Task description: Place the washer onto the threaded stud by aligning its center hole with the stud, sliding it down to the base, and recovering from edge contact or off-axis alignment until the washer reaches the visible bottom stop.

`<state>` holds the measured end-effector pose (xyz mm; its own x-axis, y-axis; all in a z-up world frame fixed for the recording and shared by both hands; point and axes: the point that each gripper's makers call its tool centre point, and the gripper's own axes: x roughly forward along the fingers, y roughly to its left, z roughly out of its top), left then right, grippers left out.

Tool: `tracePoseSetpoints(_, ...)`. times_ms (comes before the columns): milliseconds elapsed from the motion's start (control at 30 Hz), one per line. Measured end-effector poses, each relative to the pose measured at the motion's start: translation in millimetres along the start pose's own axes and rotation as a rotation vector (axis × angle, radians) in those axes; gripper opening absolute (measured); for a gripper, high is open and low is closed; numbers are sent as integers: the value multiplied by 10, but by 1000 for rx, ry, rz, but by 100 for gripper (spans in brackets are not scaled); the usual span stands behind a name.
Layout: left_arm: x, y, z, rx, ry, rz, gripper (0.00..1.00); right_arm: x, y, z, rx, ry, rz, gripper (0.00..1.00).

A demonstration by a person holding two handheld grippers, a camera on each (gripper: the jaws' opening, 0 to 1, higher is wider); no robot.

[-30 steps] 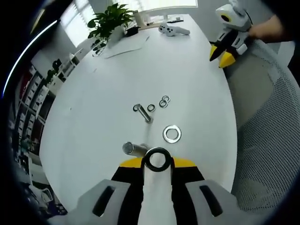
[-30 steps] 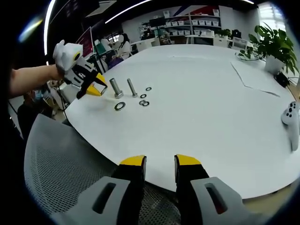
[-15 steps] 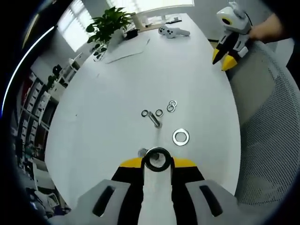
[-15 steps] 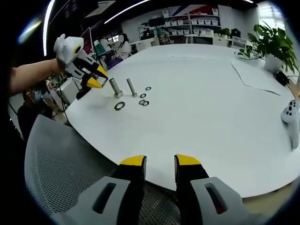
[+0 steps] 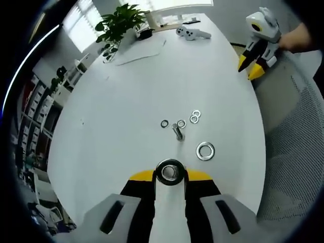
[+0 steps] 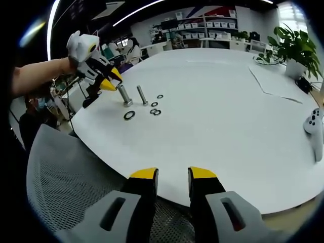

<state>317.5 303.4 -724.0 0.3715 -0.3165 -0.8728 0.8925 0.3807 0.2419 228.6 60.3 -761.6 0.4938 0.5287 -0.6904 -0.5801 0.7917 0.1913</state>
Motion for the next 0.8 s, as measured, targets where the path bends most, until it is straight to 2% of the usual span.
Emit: tracePoseSetpoints(800, 193, -13, -103, 37, 74, -92, 19, -5, -14, 6, 6, -4, -10, 26)
